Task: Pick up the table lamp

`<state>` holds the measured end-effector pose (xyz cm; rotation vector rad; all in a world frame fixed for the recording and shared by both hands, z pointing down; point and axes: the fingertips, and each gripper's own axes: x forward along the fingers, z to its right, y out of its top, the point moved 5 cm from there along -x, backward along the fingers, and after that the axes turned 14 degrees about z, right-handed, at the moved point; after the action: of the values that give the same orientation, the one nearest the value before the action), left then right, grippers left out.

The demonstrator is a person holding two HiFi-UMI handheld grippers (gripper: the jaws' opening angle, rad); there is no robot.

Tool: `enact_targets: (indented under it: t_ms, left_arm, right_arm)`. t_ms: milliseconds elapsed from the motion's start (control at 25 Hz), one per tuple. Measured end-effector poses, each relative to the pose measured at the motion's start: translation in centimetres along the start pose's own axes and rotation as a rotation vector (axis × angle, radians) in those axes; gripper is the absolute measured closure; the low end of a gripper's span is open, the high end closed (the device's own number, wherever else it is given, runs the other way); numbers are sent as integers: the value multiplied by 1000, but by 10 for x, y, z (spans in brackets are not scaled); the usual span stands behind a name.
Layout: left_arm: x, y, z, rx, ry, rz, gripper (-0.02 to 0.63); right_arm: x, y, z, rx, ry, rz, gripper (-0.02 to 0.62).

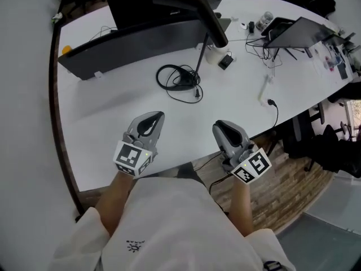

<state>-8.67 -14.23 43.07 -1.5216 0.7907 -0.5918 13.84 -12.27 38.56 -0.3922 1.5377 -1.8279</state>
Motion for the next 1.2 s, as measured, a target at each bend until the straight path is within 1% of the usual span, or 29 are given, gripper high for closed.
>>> enact_targets:
  t_ms: [200,480,800,960,1200]
  left_arm:
    - [45,0,15,-19,43,38,612]
    - [78,-8,21,-16,83,48,612]
    - [133,-22,17,0,83,71,612]
    - [151,-35,8,7,92,60,612]
    - [172,-56,-14,5,131,30,612]
  right_arm:
    - [8,11,49,6,69,-25,549]
    - [27,19,85,11,143,-42,549]
    - [45,10,125,-4,180,-79,549]
    - [59,-3,141,-28,196,-109,549]
    - [85,-16,169,-35,179,-94,549]
